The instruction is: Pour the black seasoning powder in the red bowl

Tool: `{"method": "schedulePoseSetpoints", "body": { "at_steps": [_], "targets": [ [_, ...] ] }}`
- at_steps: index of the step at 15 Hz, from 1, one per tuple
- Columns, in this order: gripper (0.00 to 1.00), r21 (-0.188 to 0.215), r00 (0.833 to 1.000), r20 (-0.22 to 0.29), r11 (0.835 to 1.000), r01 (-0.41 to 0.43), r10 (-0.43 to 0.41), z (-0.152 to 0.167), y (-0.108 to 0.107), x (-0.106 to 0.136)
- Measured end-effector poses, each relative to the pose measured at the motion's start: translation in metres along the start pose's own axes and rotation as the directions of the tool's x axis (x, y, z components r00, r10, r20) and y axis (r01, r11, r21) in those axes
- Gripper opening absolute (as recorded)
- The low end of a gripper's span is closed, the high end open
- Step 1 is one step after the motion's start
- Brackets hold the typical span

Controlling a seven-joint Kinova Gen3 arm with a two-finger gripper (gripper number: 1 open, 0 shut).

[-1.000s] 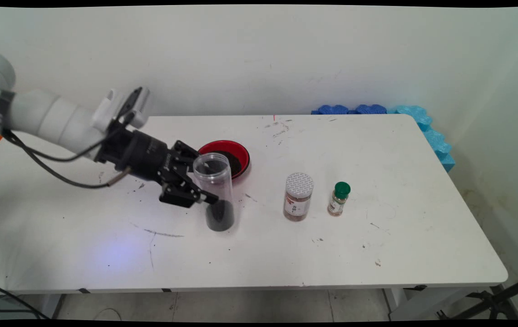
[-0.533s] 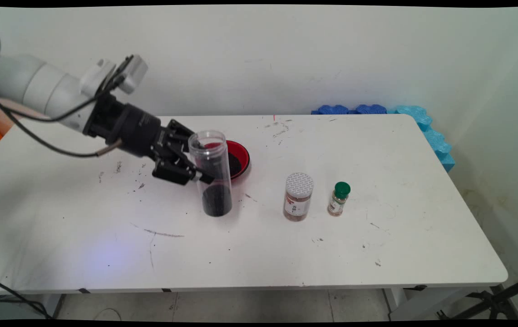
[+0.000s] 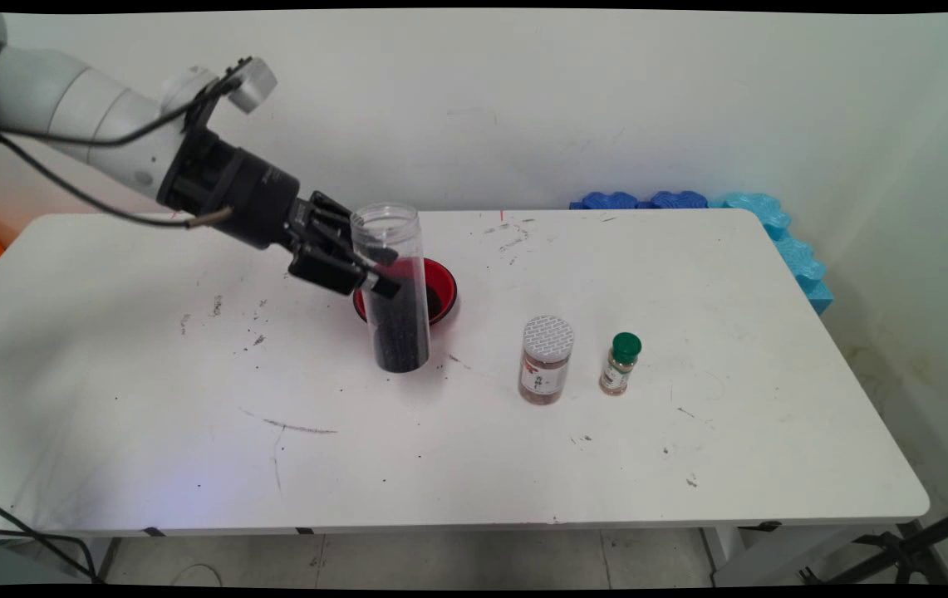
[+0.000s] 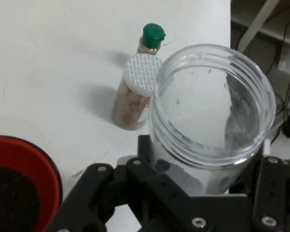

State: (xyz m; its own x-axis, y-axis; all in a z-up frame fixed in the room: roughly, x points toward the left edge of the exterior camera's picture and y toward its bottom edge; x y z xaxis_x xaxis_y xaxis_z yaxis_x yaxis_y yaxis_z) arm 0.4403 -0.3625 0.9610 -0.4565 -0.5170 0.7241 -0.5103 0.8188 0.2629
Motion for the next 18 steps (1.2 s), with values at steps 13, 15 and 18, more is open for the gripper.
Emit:
{"method": "schedulePoseSetpoints", "body": {
  "at_steps": [13, 15, 18],
  "targets": [
    [0.0, 0.023, 0.822, -0.023, 0.822, 0.569, -0.569, 0.002, -0.042, 0.017],
    [0.0, 0.014, 0.76, -0.032, 0.76, 0.649, -0.649, 0.003, -0.047, 0.019],
    [0.0, 0.002, 0.668, -0.033, 0.669, 0.743, -0.743, 0.005, -0.053, 0.021]
  ]
}}
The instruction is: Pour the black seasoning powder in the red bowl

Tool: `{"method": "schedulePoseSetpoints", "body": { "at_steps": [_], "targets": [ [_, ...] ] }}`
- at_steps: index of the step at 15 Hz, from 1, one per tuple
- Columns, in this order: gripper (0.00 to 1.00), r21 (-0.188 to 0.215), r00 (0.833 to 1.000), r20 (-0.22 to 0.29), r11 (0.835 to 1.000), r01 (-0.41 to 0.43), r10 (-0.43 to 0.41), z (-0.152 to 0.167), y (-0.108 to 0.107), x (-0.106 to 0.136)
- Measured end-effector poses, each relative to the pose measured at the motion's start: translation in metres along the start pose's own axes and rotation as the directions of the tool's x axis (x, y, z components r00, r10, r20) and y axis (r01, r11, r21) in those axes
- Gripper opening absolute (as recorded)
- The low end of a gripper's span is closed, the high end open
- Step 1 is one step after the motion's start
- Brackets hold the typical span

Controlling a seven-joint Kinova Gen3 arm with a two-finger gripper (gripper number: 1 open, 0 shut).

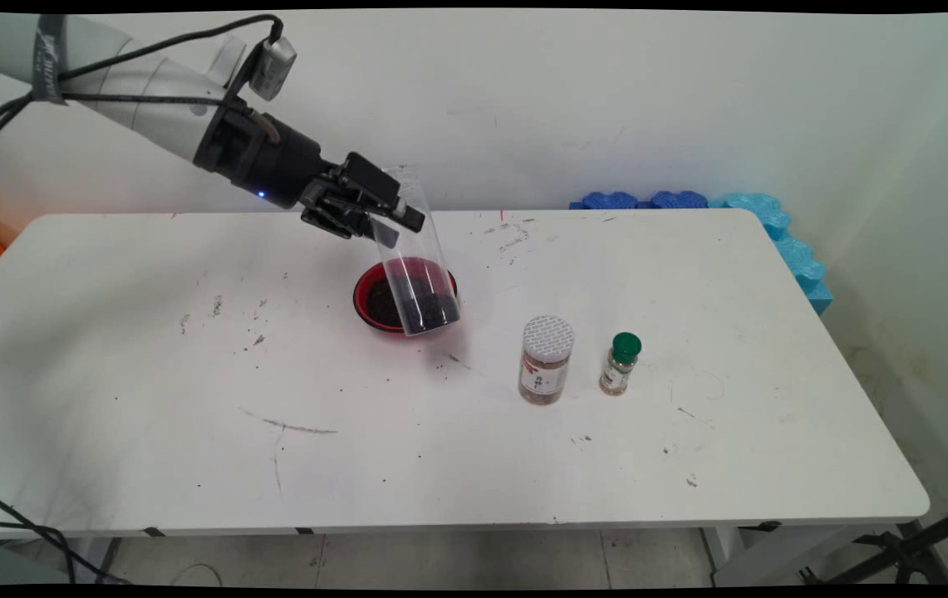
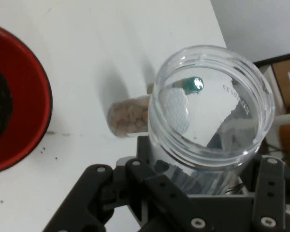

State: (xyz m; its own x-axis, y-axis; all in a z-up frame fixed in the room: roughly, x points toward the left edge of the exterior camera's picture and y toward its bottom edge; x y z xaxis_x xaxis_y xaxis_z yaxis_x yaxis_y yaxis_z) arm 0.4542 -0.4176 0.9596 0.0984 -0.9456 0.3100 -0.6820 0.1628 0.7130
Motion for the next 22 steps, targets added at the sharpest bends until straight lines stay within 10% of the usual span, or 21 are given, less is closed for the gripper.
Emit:
{"method": "schedulePoseSetpoints", "body": {
  "at_steps": [5, 12, 22],
  "targets": [
    [0.0, -0.017, 0.976, 0.001, 0.976, 0.217, -0.217, 0.003, -0.001, 0.005],
    [0.0, -0.06, 0.856, 0.003, 0.854, 0.517, -0.517, 0.007, -0.002, 0.009],
    [0.0, -0.08, 0.58, 0.076, 0.574, 0.815, -0.811, 0.011, 0.0, 0.011]
  ]
}}
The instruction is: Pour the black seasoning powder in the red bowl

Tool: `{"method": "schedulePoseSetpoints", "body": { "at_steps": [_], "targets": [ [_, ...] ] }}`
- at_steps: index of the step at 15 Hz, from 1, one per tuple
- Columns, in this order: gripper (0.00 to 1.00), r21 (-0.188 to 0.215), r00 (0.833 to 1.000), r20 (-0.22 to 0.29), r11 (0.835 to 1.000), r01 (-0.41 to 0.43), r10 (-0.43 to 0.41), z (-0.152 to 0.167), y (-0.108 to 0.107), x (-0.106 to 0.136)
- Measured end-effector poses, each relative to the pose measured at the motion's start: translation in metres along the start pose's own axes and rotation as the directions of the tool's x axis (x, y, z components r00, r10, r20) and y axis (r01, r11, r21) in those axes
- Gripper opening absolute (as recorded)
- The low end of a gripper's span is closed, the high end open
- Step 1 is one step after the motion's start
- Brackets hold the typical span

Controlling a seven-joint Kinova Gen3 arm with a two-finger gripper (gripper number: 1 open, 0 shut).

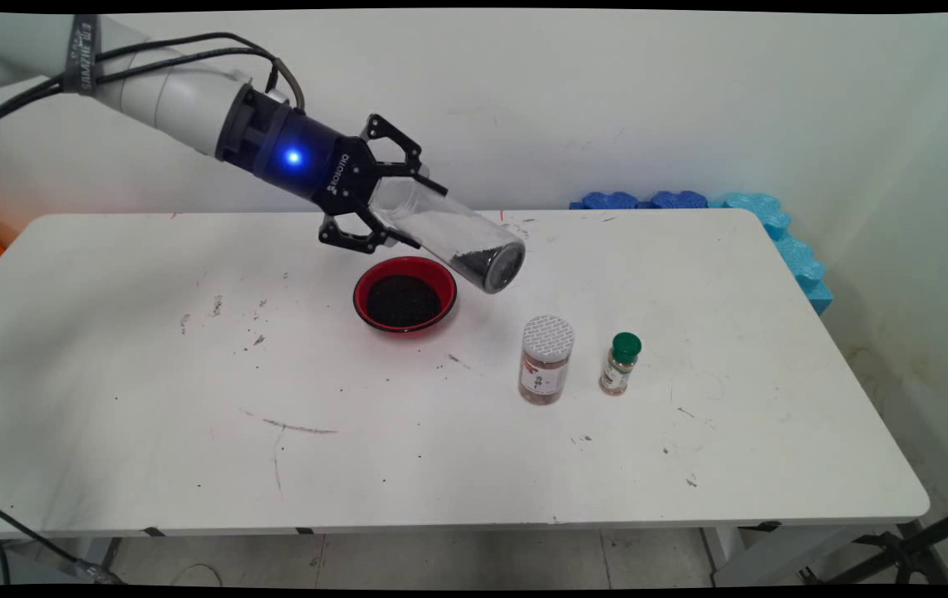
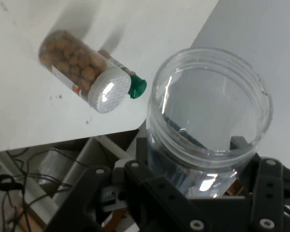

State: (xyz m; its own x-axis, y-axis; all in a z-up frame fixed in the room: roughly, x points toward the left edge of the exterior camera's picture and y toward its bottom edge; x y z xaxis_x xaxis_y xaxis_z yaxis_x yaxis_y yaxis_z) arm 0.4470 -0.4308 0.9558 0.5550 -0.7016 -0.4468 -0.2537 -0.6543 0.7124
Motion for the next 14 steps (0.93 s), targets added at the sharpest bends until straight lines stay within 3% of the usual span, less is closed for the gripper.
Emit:
{"method": "schedulePoseSetpoints", "body": {
  "at_steps": [5, 14],
  "targets": [
    [0.0, -0.016, 0.994, 0.003, 0.994, 0.107, -0.107, 0.003, 0.003, 0.003],
    [0.0, -0.058, 0.956, -0.006, 0.954, 0.294, -0.294, 0.004, 0.005, 0.016]
  ]
}}
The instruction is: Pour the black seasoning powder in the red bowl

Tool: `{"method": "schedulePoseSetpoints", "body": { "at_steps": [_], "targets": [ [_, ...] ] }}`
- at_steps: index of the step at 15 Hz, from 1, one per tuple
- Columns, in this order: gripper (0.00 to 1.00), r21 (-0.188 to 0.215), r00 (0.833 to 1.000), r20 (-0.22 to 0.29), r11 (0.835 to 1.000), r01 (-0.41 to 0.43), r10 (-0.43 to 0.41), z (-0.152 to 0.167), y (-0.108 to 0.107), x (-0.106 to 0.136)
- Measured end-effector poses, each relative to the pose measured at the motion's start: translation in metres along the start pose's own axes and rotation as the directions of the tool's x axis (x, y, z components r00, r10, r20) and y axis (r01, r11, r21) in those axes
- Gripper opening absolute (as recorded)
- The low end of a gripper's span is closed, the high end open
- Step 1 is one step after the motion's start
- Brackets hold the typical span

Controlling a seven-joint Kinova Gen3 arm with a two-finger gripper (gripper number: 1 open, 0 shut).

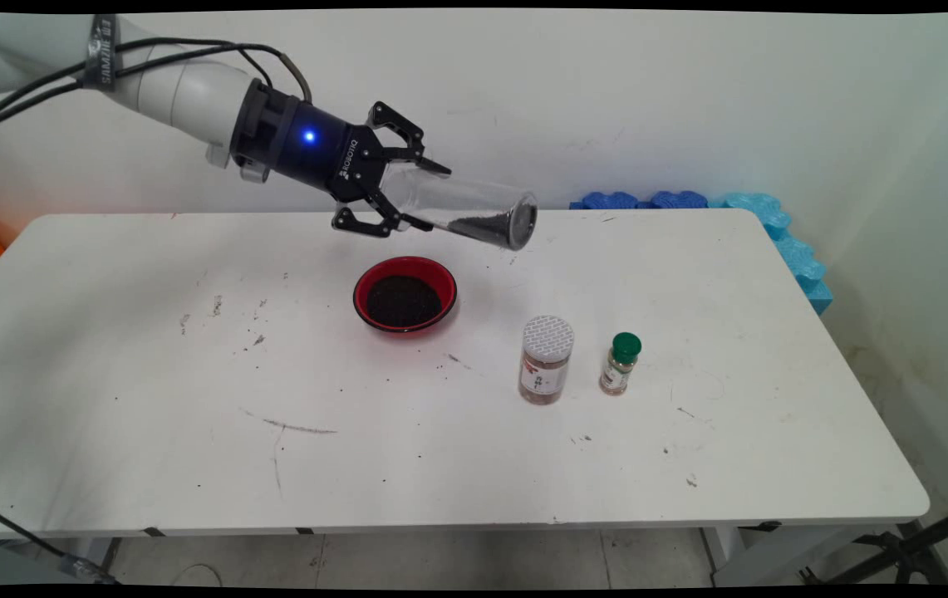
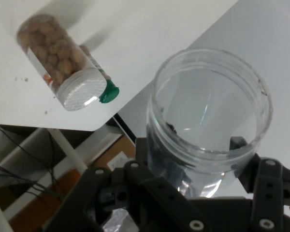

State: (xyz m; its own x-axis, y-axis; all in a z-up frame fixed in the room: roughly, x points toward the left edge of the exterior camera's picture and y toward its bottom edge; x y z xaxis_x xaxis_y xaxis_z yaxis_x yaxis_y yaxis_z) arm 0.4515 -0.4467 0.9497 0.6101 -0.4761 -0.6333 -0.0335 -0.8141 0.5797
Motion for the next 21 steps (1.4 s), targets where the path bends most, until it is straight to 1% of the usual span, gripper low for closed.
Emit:
{"method": "schedulePoseSetpoints", "body": {
  "at_steps": [6, 10, 12, 21],
  "targets": [
    [0.0, -0.012, 0.996, 0.001, 0.996, 0.094, -0.094, -0.001, -0.001, 0.007],
    [0.0, -0.019, 0.99, 0.001, 0.99, 0.14, -0.14, 0.0, -0.002, 0.011],
    [0.0, -0.028, 0.985, 0.001, 0.984, 0.173, -0.173, 0.0, -0.003, 0.014],
    [0.0, -0.047, 0.966, 0.001, 0.965, 0.26, -0.26, 0.0, -0.005, 0.022]
  ]
}}
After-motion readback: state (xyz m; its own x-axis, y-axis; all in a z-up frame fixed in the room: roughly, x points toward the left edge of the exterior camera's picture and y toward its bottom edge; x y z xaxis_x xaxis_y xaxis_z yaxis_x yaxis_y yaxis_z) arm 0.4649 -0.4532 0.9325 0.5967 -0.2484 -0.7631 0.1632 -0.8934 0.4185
